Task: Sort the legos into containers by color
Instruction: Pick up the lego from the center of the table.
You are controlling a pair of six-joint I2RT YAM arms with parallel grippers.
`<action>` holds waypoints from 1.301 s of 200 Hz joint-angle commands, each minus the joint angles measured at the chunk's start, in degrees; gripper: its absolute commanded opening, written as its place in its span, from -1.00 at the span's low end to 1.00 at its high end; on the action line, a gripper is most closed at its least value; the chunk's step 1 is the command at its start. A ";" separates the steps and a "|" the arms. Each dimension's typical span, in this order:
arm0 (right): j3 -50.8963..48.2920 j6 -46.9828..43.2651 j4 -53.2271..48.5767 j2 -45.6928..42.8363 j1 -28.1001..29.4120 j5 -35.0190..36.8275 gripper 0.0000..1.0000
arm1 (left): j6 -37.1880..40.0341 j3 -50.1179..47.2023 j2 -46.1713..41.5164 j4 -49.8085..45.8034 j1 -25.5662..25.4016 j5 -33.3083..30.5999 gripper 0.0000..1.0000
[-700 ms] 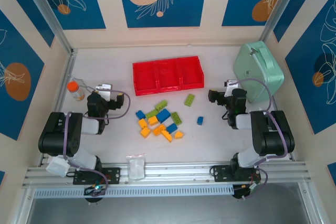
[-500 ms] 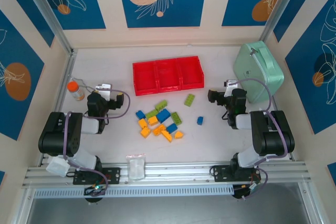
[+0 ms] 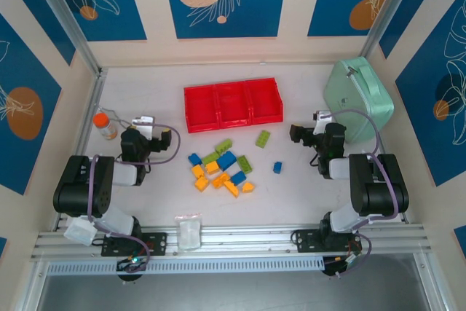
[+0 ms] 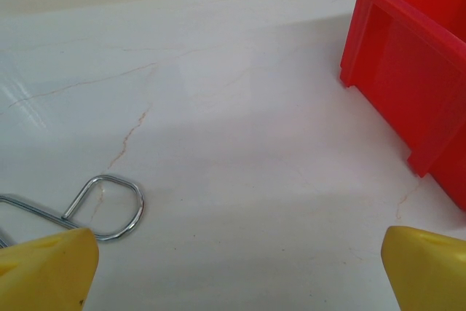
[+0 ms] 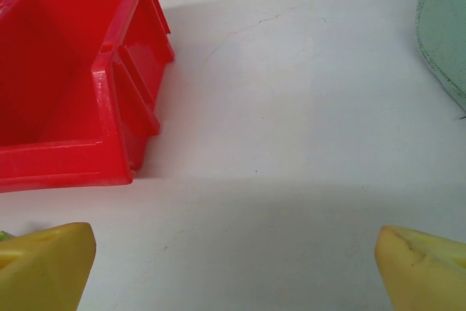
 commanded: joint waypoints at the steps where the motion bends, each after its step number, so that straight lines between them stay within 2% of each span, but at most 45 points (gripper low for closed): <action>1: 0.64 0.55 1.49 -0.58 -0.27 -2.07 0.98 | -1.07 0.78 0.07 0.73 0.57 0.93 0.99; 16: 0.63 0.23 1.46 -0.70 0.39 -0.73 0.98 | -0.90 0.69 -0.02 0.73 0.59 0.75 0.99; 30: 0.48 2.39 -0.08 -2.38 0.92 6.27 0.98 | -0.73 0.69 -0.05 0.72 0.40 0.48 0.99; 56: -3.20 3.94 3.75 -6.47 1.20 11.09 0.98 | -0.74 0.46 -0.18 0.91 0.31 0.31 0.99; 63: -2.69 5.06 -1.72 -10.06 1.21 13.15 0.98 | -0.83 0.18 -0.49 1.61 0.10 -0.71 0.99; 77: 2.03 10.90 -19.67 -19.02 -0.23 14.96 0.98 | -0.03 -0.56 -5.44 -0.83 -1.20 -3.54 0.98; 88: 7.94 21.09 -35.80 -25.00 -2.28 17.49 0.98 | 0.10 1.88 -12.19 -10.69 -2.94 -6.99 0.99; 95: 11.38 28.73 -45.26 -27.34 -3.98 18.74 0.98 | -2.10 4.91 -16.19 -20.73 -3.80 -9.54 0.99; 101: 13.28 31.14 -49.35 -28.72 -5.77 16.22 0.98 | -5.07 7.34 -18.92 -27.65 -4.21 -10.77 0.99; 112: 17.36 33.05 -55.67 -30.91 -9.39 7.00 0.98 | -10.37 10.64 -23.09 -37.48 -4.44 -11.87 0.99; 129: 22.25 35.80 -62.85 -31.77 -10.29 -0.89 0.98 | -18.66 12.94 -27.95 -47.92 -4.88 -12.78 0.99; 155: 34.15 36.06 -79.88 -28.15 -5.80 -4.72 0.98 | -25.77 17.61 -34.17 -66.22 -5.87 -8.48 0.99; 178: 42.49 35.93 -91.04 -22.21 0.48 -7.06 1.00 | -26.64 22.00 -38.55 -80.08 -7.29 -3.30 0.99; 195: 44.89 36.41 -93.32 -18.26 8.16 -2.19 0.98 | -22.45 24.04 -42.21 -86.26 -8.10 0.54 0.98; 207: 46.10 37.31 -94.63 -14.48 12.94 1.95 0.98 | -22.72 25.09 -44.57 -89.30 -8.79 -0.10 0.99; 215: 47.40 37.90 -95.83 -11.11 15.48 3.25 0.98 | -22.88 25.33 -45.89 -90.18 -8.76 2.72 0.99; 238: 51.59 39.33 -99.25 -0.85 21.26 6.15 0.99 | -22.37 27.75 -48.62 -95.61 -8.91 8.69 0.99; 260: 55.24 40.32 -99.77 7.07 24.34 7.16 1.00 | -19.24 29.77 -50.42 -101.18 -8.99 13.61 0.98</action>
